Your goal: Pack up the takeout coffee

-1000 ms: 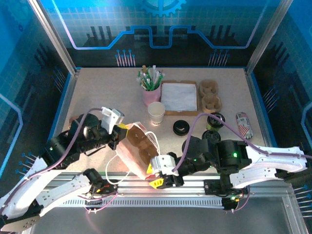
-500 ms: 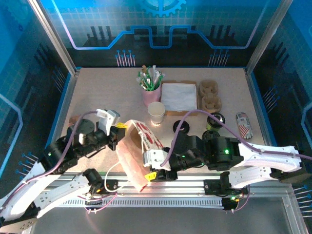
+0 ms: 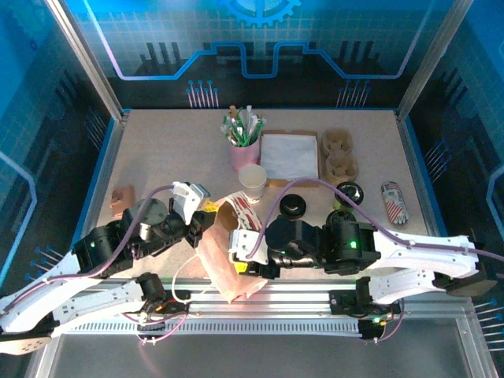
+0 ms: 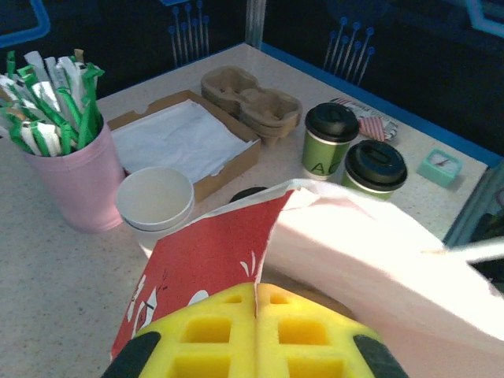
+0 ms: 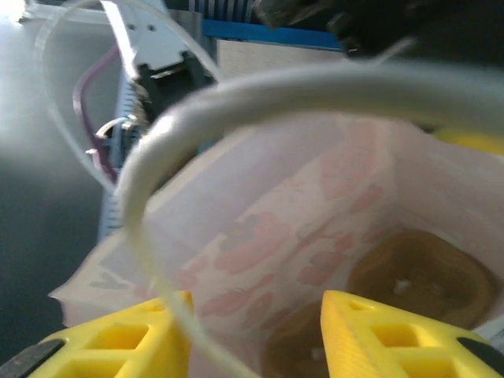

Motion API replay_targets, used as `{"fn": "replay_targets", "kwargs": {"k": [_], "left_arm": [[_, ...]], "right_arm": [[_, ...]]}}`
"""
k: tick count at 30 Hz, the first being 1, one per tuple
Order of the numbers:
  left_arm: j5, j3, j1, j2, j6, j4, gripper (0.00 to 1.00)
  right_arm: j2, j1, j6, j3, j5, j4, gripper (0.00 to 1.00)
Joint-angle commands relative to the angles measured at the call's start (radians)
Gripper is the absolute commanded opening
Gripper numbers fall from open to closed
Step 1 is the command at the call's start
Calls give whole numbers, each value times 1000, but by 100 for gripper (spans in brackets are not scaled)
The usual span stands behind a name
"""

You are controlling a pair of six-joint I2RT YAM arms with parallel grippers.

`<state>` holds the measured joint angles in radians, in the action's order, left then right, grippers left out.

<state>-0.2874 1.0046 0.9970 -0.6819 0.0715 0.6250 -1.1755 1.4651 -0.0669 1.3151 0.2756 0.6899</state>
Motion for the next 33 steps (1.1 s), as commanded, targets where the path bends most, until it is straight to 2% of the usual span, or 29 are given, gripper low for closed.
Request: {"fn": "replay_targets", "kwargs": {"k": [1,3,6,10,14,18,25,28,30,33], "left_arm": [[-89,53,18,-6,-39,22,0],[-86,58,20,-16,-41,29,0],[-117,71,25,-33,-41,54,0],[-112,83,28,-35,-51,35,0],[-122,80,29,-55,-41,50,0],[-132,87,29,-66,19,91,0],[-164,108,26,-119,146,203,0],[-201,112,16,-161,193,226,0],[-216,113,-11,-178,231,231,0],[-182,123,-80,-193,297,235,0]], "right_arm": [[1,29,15,45,205,59,57],[34,45,14,32,272,53,59],[106,47,15,2,289,29,61],[124,47,24,2,222,38,61],[88,56,13,41,272,90,61],[130,42,15,43,243,73,61],[146,-93,111,67,102,122,61],[144,-134,137,86,81,141,61],[138,-170,159,104,60,164,61],[124,-238,199,129,17,206,61]]}}
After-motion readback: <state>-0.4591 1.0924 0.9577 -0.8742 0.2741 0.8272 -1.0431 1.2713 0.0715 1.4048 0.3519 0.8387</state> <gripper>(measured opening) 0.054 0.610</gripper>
